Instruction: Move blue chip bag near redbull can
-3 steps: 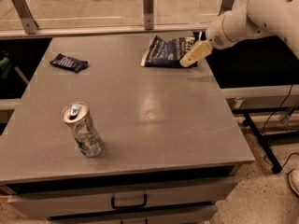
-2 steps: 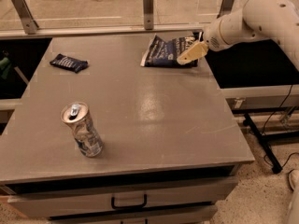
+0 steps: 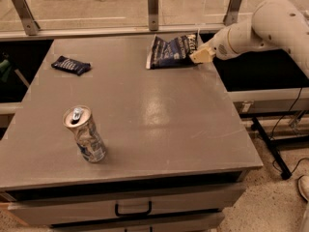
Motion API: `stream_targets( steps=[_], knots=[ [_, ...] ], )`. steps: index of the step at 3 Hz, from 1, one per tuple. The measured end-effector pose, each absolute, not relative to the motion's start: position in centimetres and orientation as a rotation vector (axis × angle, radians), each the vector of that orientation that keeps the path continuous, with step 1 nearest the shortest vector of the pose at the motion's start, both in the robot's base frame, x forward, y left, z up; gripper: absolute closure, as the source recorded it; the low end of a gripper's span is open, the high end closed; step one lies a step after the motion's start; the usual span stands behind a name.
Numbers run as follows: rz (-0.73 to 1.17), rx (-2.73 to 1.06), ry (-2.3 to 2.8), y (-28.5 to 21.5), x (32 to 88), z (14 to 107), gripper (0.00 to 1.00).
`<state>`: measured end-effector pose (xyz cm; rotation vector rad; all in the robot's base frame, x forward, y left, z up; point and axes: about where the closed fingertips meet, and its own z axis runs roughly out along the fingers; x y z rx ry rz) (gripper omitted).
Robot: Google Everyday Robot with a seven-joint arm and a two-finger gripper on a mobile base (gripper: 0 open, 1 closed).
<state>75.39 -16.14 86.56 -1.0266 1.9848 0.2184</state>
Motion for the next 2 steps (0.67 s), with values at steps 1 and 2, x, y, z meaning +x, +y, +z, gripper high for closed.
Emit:
stream_targets(
  steps=[1,2],
  knots=[
    [0.205,-1.014,1.981,-16.7,74.2,87.4,0.85],
    [0.205,-1.049,1.930,-15.5,72.7,89.2,1.00]
  ],
)
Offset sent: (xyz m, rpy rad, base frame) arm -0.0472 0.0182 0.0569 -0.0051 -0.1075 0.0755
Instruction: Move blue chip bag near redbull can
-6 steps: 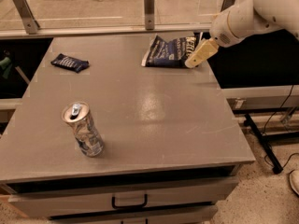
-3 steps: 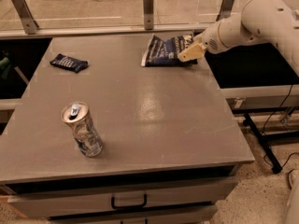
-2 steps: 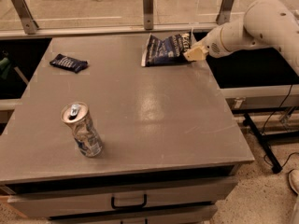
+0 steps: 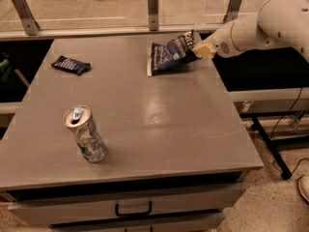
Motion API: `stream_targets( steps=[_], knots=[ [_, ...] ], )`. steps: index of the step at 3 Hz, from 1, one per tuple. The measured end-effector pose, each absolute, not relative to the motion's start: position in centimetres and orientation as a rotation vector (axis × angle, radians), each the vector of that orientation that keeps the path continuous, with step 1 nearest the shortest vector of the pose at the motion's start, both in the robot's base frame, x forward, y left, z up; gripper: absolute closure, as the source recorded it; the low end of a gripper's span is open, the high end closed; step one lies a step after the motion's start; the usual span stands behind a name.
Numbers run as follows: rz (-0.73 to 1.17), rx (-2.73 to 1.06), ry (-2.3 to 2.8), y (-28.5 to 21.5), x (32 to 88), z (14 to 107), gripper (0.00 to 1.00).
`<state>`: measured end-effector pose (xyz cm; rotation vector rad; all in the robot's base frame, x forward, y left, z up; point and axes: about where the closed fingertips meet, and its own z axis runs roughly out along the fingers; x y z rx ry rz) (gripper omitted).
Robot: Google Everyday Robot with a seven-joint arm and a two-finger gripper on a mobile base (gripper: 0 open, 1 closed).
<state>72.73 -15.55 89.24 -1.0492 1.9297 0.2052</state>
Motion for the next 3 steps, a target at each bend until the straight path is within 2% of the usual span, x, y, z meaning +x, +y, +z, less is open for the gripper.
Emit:
stream_targets(
  steps=[1,3],
  knots=[
    [0.244,-1.127,1.845,-13.4,70.5,91.9,1.00],
    [0.440,-1.411,1.729,-6.5,62.7,91.6,1.00]
  ],
)
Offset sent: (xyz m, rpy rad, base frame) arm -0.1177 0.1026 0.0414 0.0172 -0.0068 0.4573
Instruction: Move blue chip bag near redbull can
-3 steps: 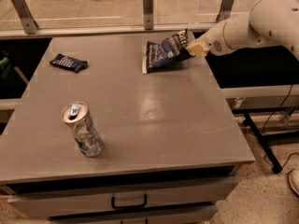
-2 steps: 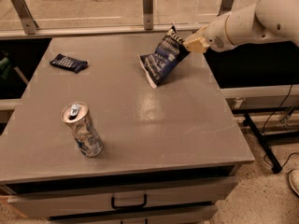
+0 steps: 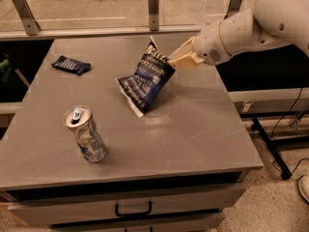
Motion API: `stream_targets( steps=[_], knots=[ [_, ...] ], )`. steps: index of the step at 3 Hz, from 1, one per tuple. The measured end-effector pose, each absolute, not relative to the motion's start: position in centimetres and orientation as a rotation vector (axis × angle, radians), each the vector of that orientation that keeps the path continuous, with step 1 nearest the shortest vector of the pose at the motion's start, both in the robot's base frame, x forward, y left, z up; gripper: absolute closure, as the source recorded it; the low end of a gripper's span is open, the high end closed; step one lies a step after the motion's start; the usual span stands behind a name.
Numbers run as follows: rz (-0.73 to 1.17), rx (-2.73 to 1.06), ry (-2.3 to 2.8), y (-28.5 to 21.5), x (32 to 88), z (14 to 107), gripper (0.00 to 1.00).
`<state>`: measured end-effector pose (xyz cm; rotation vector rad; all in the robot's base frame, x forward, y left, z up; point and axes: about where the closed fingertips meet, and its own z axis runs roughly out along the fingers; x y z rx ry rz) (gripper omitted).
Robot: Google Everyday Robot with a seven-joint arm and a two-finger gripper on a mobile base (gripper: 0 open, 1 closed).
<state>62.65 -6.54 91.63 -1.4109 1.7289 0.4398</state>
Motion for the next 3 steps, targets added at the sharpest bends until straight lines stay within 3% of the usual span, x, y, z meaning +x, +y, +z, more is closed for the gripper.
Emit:
stream_targets(
  steps=[3],
  knots=[
    [0.565,-1.601,1.704,-3.5,56.8,89.7,1.00]
  ],
)
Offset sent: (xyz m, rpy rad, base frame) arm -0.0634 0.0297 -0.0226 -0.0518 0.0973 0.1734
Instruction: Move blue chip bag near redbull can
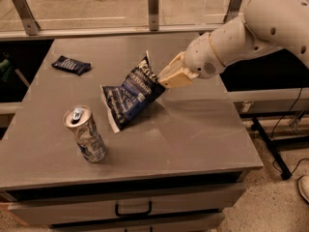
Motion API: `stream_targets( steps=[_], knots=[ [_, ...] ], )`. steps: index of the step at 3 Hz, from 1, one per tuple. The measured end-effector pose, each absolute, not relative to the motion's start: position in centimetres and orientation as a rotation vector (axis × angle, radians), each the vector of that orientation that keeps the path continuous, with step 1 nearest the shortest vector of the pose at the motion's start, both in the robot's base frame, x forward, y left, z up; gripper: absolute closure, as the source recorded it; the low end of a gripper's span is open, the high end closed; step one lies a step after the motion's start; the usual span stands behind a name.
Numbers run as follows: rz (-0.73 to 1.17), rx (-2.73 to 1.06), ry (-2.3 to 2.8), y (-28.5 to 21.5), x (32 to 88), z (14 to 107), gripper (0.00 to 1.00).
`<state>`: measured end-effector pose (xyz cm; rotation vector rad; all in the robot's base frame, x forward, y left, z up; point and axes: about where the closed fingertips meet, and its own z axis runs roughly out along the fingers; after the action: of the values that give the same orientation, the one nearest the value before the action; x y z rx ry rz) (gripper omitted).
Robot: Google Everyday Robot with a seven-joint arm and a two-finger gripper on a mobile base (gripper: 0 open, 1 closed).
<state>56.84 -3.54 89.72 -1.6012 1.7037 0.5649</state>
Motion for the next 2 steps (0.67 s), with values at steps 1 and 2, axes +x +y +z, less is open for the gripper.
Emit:
stream_targets(
  steps=[1,2],
  knots=[
    [0.591,-1.651,1.694,-3.32,55.50,89.54,1.00],
    [0.593,-1.678,1.694,-3.32,54.85,89.26,0.82]
  ],
)
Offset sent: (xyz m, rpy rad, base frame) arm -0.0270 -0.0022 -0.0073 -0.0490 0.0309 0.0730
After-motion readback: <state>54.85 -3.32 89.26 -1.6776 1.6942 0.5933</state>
